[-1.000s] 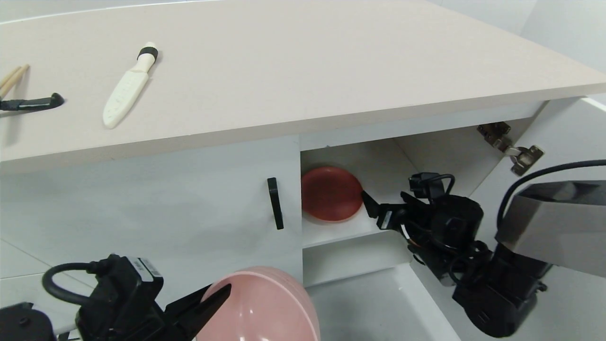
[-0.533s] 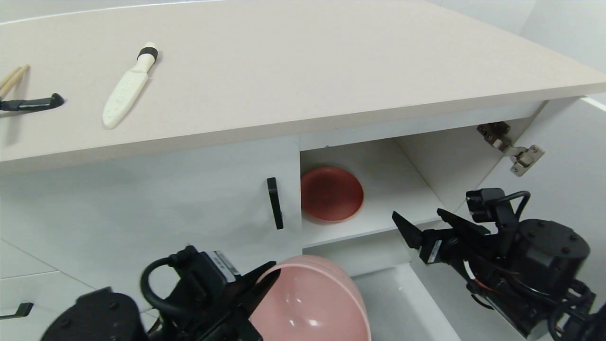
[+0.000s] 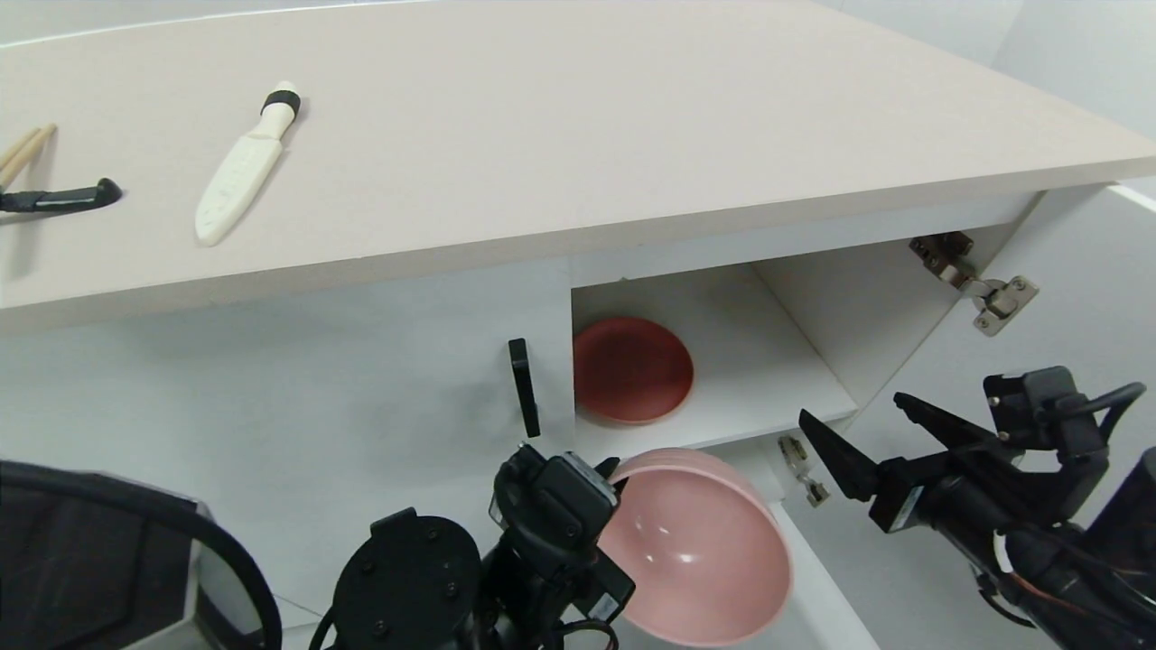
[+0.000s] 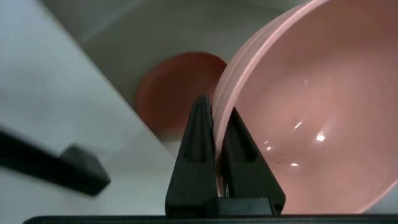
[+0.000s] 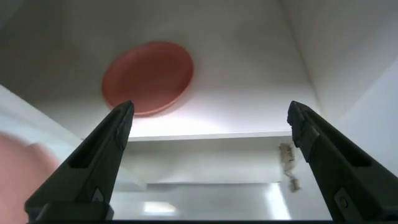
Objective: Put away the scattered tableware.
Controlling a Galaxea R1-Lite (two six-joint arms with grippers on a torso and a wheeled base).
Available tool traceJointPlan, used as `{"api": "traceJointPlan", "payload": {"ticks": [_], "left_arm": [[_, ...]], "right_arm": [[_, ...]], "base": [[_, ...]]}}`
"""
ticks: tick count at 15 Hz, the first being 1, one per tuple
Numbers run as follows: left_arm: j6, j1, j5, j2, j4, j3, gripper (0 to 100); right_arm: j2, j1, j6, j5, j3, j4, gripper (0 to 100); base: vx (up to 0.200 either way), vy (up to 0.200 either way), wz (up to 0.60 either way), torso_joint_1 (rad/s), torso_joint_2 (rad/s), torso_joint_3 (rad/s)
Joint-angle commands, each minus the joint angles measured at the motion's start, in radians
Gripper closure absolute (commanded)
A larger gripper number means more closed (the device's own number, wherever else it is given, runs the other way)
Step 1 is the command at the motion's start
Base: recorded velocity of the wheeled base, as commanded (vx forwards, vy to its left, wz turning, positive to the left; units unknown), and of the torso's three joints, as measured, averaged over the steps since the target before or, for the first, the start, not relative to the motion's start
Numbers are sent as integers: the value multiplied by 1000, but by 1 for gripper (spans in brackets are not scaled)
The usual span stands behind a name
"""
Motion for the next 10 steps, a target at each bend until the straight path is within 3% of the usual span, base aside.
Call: {"api": "traceJointPlan", "payload": {"ticks": [1, 2, 3, 6, 9, 10], "left_arm": [[8, 0, 30, 35, -1, -53, 100], [23, 2, 59, 41, -1, -79, 100], [74, 8, 101, 57, -1, -116, 100], [140, 10, 107, 73, -1, -178, 100], [235, 36, 108, 129, -1, -289, 100], [232, 43, 108, 150, -1, -309, 100]], "right_arm": [[-54, 2, -50, 0, 29, -1, 0], [-54, 2, -62, 0, 35, -1, 0], [-57, 2, -76, 0, 43, -1, 0], [-66, 2, -74, 0, 43, -1, 0], [-81, 2, -74, 0, 43, -1, 0], [-81, 2, -73, 0, 43, -1, 0]], "base": [[0, 0, 0, 0, 0, 0], [0, 0, 0, 0, 0, 0], [0, 0, 0, 0, 0, 0], [0, 0, 0, 0, 0, 0], [0, 0, 0, 0, 0, 0], [0, 0, 0, 0, 0, 0]]}}
